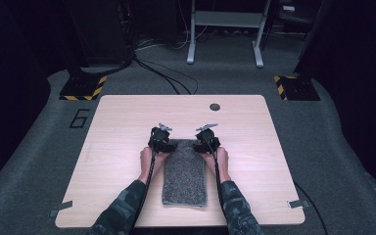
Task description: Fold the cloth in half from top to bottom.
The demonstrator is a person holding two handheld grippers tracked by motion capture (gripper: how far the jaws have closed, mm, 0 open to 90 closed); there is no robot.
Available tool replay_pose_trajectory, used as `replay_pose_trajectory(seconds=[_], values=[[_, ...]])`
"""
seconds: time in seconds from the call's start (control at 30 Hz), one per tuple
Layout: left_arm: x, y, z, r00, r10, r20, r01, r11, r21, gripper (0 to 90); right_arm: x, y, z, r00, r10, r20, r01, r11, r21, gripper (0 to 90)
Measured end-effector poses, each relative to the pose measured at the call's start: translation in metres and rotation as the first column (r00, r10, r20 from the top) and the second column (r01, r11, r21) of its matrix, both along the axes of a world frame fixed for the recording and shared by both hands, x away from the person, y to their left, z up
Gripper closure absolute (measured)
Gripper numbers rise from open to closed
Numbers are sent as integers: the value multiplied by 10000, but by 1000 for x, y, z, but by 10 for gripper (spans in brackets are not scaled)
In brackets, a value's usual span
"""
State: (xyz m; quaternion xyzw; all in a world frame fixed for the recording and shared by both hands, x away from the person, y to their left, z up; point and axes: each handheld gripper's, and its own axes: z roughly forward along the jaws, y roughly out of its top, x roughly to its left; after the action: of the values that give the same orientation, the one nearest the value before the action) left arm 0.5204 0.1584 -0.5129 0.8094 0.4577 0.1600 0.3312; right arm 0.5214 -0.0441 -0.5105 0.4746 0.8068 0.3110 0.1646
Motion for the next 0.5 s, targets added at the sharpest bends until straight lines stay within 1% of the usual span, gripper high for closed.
replay_pose_trajectory(seconds=[0.07,0.13,0.17,0.2,0.23,0.27,0.3,0.33,0.37,0.4,0.43,0.47,0.5], values=[[-1,-1,0,10000,-66,39,66,10000,-17,573,-1,2,0,10000,55,-37,-55,10000,46,684],[-1,-1,0,9999,-113,34,113,9999,-12,604,-2,2,0,9999,104,-59,-103,9999,133,717],[-2,-1,0,9999,-159,26,159,9999,-34,648,-3,4,0,9999,108,-14,-108,9998,137,761],[-2,-2,0,9998,-209,18,209,9998,-48,648,-3,4,0,9999,108,-14,-108,9998,137,761],[-2,-2,0,9997,-250,6,250,9996,-120,690,-4,4,-1,9999,143,22,-143,9997,203,784],[-2,-2,0,9997,-250,6,250,9996,-120,708,-4,4,-1,9999,143,22,-143,9997,203,784],[-2,-2,0,9996,-275,-2,275,9995,-163,708,-5,4,-1,10000,83,6,-84,9995,299,805],[-2,-2,0,9996,-293,-31,293,9993,-230,729,-5,4,-1,9999,164,40,-165,9993,326,818],[-2,-2,-1,9995,-316,-60,314,9991,-292,770,-6,4,-2,9999,129,40,-131,9993,364,840],[-2,-2,-1,9994,-345,-85,341,9988,-357,770,-6,4,-2,9999,129,40,-131,9993,364,840],[-2,-1,-1,9991,-420,-112,415,9984,-377,804,-7,6,-1,9999,109,88,-111,9996,279,855],[-2,-1,-1,9991,-420,-112,415,9984,-377,814,-7,6,-1,9999,109,88,-111,9996,279,855],[-2,-1,-1,9992,-379,-139,372,9982,-478,821,-8,9,-1,9999,53,142,-56,9999,157,864]])
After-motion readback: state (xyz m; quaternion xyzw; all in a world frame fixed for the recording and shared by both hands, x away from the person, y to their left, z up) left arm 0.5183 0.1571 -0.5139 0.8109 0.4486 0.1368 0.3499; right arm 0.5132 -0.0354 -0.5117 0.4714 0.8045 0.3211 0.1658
